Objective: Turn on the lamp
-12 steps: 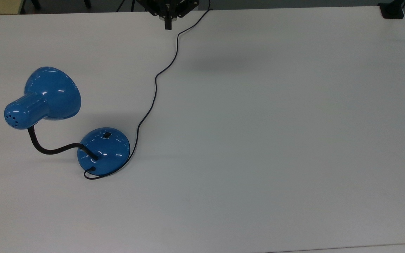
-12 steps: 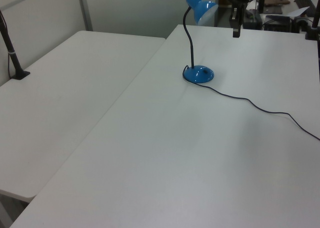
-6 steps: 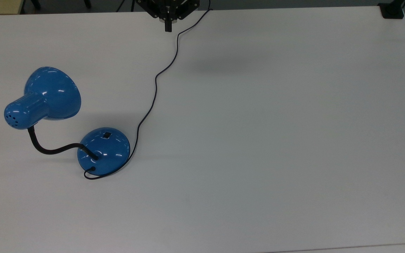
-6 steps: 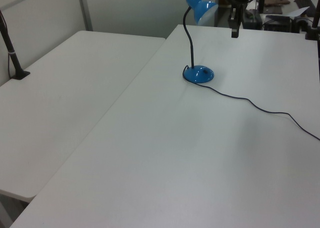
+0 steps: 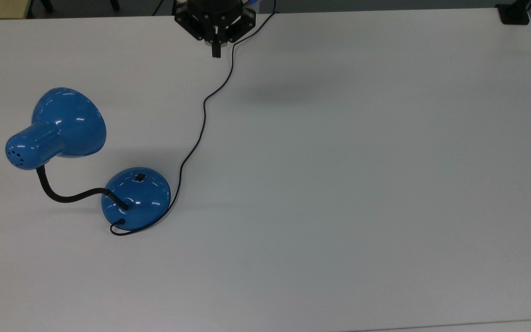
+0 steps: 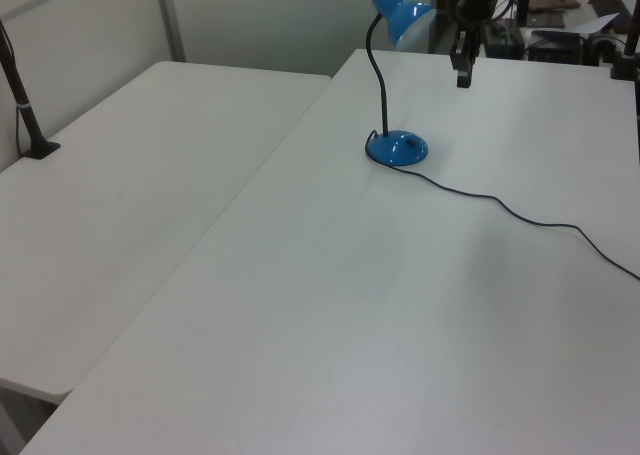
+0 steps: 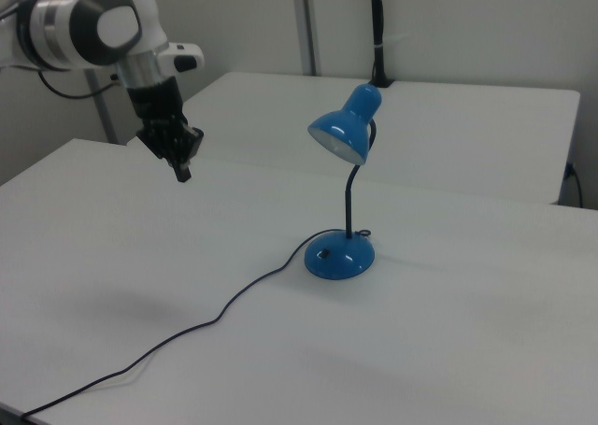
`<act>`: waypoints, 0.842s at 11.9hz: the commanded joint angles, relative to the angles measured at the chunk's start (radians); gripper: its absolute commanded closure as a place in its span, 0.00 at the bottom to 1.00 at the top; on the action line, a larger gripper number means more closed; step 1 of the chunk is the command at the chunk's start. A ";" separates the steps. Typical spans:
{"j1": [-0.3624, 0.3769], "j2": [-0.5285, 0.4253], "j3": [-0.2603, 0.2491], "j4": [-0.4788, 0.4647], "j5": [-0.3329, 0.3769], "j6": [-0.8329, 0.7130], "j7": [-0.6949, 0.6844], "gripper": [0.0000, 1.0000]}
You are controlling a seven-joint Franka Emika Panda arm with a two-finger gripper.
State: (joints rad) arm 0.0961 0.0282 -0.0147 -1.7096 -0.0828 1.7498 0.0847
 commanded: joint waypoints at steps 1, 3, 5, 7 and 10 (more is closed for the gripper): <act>-0.027 -0.030 -0.004 -0.116 -0.006 0.118 -0.014 1.00; -0.041 -0.028 -0.004 -0.172 -0.006 0.195 -0.007 1.00; -0.062 -0.016 -0.004 -0.234 -0.006 0.291 -0.003 1.00; -0.090 0.031 -0.004 -0.252 -0.006 0.423 0.022 1.00; -0.125 0.091 -0.004 -0.252 -0.006 0.548 0.078 1.00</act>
State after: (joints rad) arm 0.0021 0.0723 -0.0161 -1.9486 -0.0828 2.1801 0.1134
